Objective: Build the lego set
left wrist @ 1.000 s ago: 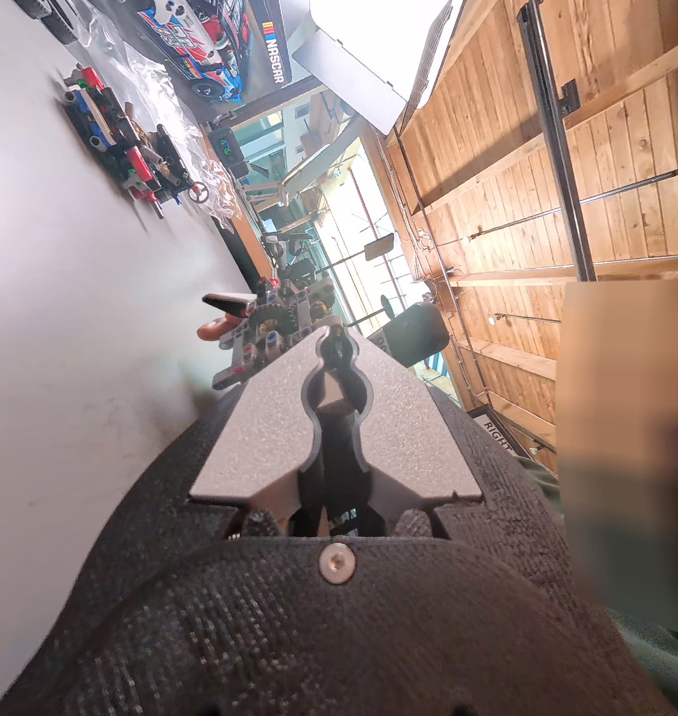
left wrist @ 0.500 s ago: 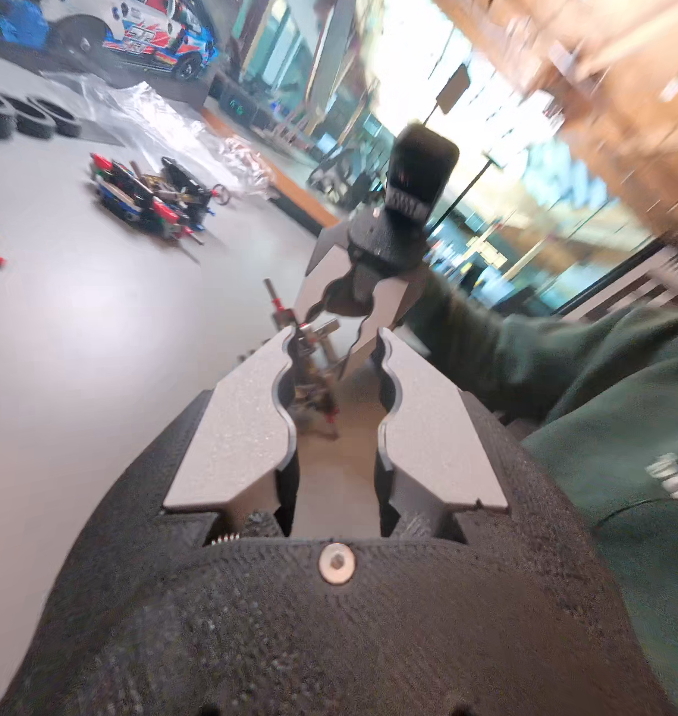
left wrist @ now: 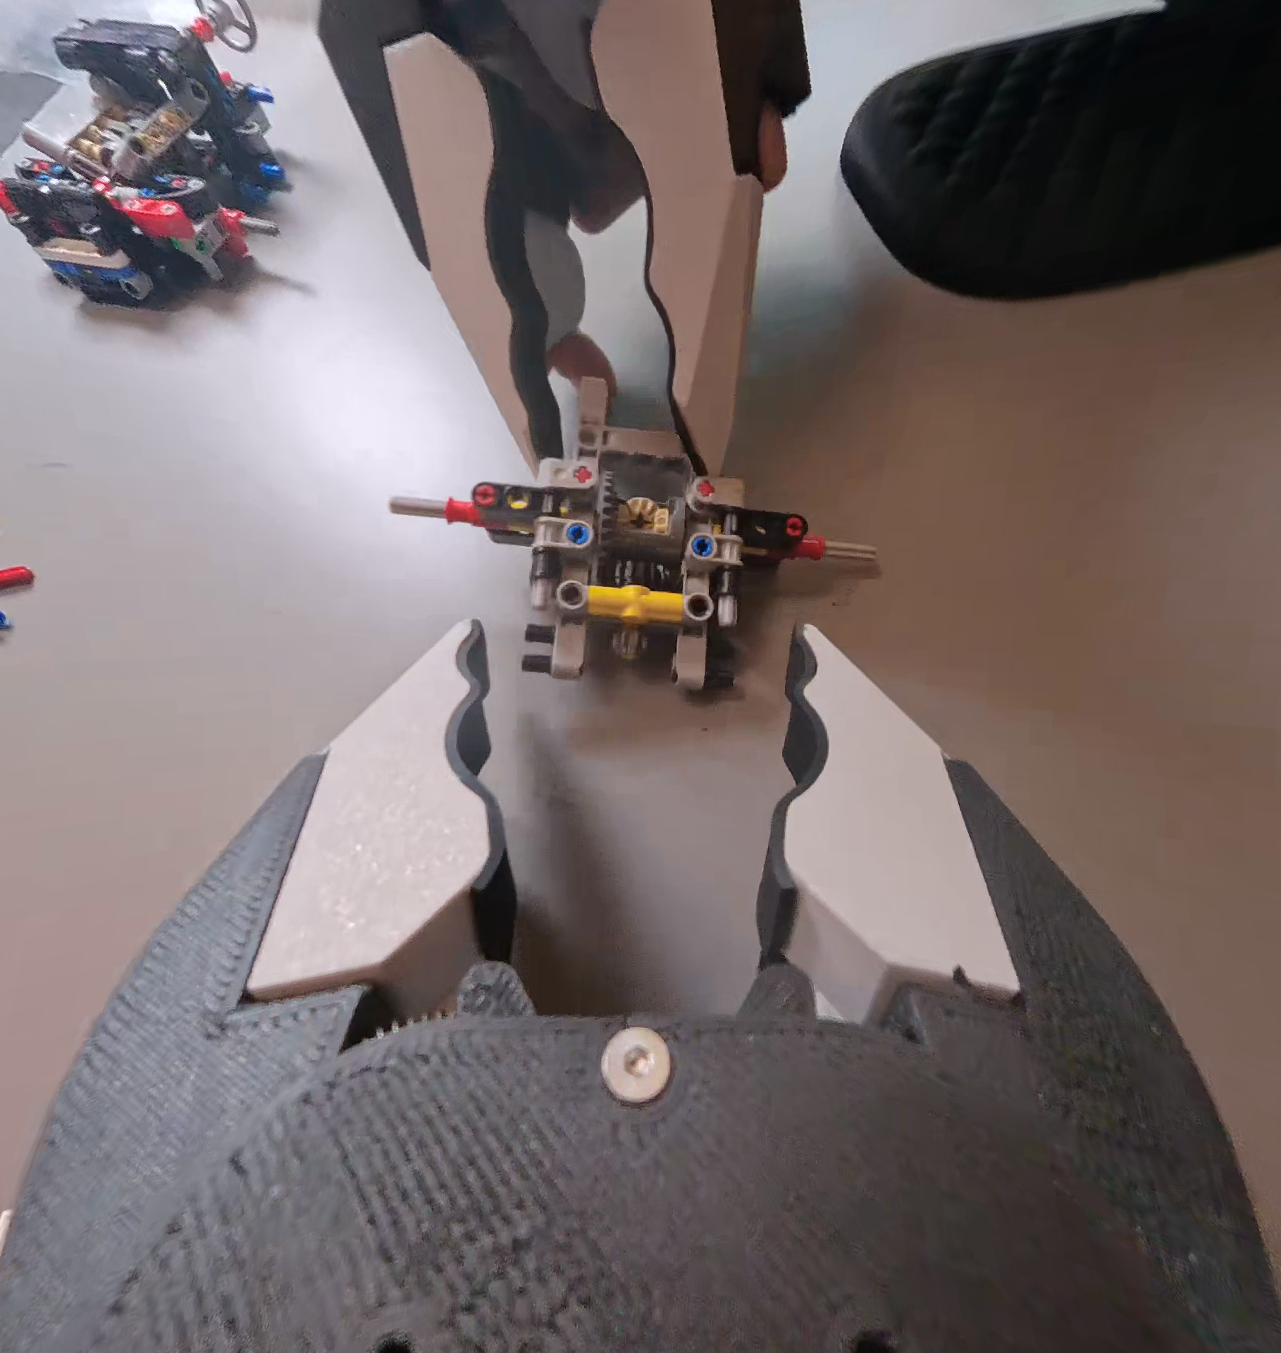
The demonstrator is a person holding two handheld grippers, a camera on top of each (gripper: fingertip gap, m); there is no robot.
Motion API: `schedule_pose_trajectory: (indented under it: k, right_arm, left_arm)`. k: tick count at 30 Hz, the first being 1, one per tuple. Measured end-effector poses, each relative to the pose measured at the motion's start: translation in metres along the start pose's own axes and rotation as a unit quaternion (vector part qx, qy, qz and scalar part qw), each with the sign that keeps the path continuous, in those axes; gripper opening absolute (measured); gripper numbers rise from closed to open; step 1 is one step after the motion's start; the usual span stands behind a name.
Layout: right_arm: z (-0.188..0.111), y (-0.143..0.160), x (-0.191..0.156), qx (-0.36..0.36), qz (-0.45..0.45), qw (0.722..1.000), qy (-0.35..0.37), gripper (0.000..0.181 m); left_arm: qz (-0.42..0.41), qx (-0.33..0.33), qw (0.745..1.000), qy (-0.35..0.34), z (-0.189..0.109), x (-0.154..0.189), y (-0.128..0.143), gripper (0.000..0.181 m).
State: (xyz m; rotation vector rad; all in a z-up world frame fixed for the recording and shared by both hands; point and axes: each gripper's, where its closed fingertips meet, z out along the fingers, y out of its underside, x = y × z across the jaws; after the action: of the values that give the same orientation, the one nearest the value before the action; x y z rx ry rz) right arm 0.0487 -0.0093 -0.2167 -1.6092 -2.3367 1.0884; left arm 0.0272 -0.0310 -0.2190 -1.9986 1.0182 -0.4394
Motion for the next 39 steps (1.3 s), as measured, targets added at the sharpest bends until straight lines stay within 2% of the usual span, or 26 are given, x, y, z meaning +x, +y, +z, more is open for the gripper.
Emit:
schedule_pose_trajectory:
  k: [3, 9, 12, 16, 18, 21, 39]
  right_arm:
    - [-0.002, 0.0, 0.006, 0.011, -0.006, 0.999, 0.032, 0.045]
    - [-0.016, 0.009, 0.005, 0.045, -0.032, 0.996, 0.077, 0.056]
    - [-0.015, 0.019, 0.004, 0.036, -0.07, 0.99, 0.118, 0.06]
    - [-0.01, 0.016, 0.006, 0.044, -0.101, 0.982, 0.156, 0.06]
    - [-0.009, 0.013, 0.009, 0.047, -0.109, 0.978, 0.17, 0.057]
    - [-0.008, 0.012, 0.015, 0.037, -0.12, 0.974, 0.191, 0.044]
    - [-0.013, 0.019, 0.022, 0.016, -0.056, 0.97, 0.234, 0.043]
  left_arm:
    - [0.009, -0.025, 1.0, -0.01, 0.003, 0.0, 0.007, 0.066]
    - [0.004, -0.025, 1.0, -0.01, 0.002, -0.001, 0.008, 0.058]
    - [0.006, -0.025, 1.0, -0.009, 0.002, -0.001, 0.008, 0.057]
    - [0.01, -0.022, 1.0, -0.01, 0.001, -0.003, 0.007, 0.056]
    - [0.015, -0.014, 1.0, -0.015, 0.0, -0.005, 0.005, 0.056]
    - [0.016, -0.006, 1.0, -0.022, -0.002, -0.008, 0.004, 0.056]
    - [0.015, -0.014, 0.998, -0.055, -0.015, -0.024, 0.011, 0.058]
